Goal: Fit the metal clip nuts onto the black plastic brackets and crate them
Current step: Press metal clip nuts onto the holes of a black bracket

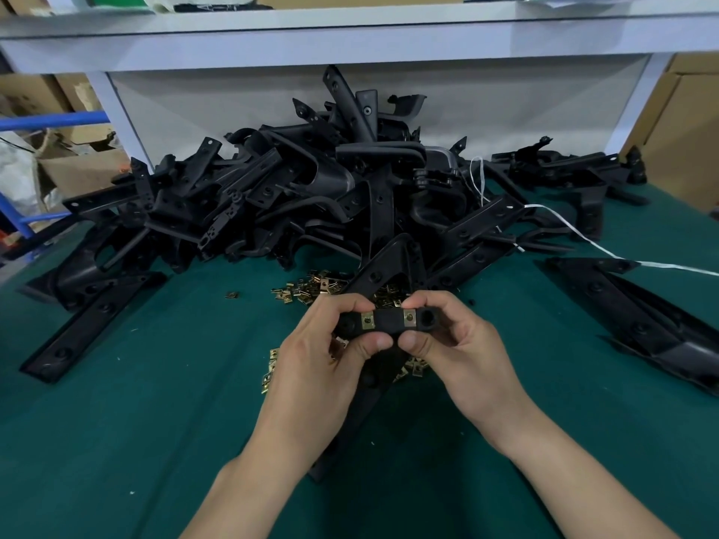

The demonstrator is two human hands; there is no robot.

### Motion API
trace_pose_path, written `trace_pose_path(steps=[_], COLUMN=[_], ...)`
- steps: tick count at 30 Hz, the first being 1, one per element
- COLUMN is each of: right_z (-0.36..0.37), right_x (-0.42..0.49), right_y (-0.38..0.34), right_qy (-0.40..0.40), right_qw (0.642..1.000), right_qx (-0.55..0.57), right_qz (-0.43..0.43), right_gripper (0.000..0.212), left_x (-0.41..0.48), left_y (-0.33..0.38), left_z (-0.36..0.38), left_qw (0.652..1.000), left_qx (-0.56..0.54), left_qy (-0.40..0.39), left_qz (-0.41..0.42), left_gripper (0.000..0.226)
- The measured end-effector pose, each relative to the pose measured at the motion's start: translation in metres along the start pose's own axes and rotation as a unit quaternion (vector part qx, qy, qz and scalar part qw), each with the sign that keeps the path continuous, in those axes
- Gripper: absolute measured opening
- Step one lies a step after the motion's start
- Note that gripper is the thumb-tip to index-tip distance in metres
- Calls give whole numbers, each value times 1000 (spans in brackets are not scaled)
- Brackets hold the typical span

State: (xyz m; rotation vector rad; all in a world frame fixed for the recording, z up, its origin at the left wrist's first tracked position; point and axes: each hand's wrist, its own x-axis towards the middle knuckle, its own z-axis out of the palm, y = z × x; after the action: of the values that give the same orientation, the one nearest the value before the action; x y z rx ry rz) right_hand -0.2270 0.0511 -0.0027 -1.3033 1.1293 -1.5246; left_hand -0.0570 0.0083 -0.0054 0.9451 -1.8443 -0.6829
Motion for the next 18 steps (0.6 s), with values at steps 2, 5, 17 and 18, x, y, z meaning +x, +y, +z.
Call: trace_pose_path(steps=[2, 5, 17, 18], right_z=[0, 0, -9, -9], right_x=[1, 0, 1, 2], right_y=[0, -1, -5, -4], right_qy=[1, 0, -48, -49], right_qw=[1000, 1000, 999, 999], right_qx=[-2, 0, -17, -18], right_qz=[-2, -5, 10, 10], right_gripper=[23, 23, 23, 23], left_x=[-1, -2, -3, -4], left_y=[0, 0, -3, -3], left_z=[1, 2, 2, 2], left_qw=[999, 998, 999, 999], left_qx=[-17, -31, -22, -22], left_qy=[6, 21, 8, 8], left_qz=[-32, -53, -48, -45], left_gripper=[29, 41, 33, 32])
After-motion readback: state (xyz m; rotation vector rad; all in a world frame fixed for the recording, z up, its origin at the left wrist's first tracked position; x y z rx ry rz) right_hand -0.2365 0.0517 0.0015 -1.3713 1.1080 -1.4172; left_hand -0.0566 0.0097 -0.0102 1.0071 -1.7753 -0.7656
